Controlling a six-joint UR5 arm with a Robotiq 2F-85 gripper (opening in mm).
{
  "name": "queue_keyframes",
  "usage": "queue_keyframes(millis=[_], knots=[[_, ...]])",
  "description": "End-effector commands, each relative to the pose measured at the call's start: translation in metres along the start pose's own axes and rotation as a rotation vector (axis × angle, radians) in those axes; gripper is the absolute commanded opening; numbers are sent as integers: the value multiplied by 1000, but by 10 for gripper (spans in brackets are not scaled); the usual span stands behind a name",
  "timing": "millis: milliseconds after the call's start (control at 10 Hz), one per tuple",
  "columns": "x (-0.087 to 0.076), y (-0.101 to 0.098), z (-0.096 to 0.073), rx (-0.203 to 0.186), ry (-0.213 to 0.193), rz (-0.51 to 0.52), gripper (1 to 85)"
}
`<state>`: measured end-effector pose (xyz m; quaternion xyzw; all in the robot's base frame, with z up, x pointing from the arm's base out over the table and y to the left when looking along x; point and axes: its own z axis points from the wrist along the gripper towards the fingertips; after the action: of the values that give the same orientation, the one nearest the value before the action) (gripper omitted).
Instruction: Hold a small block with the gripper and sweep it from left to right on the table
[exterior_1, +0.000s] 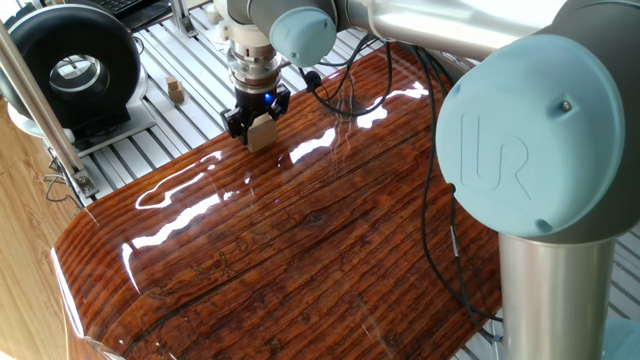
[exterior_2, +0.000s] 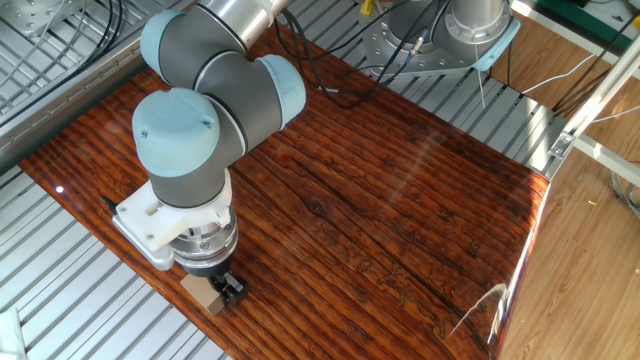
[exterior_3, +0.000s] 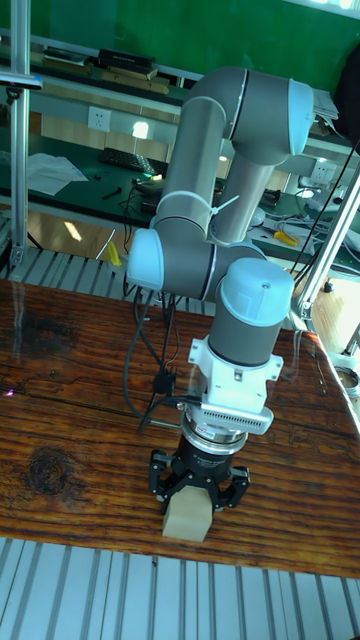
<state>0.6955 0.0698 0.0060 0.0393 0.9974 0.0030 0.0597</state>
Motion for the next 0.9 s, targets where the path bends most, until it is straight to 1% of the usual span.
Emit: queue_keyframes(millis=[0, 800], knots=[[0, 2, -1, -6, 0, 12, 10], [0, 5, -2, -7, 0, 17, 10]])
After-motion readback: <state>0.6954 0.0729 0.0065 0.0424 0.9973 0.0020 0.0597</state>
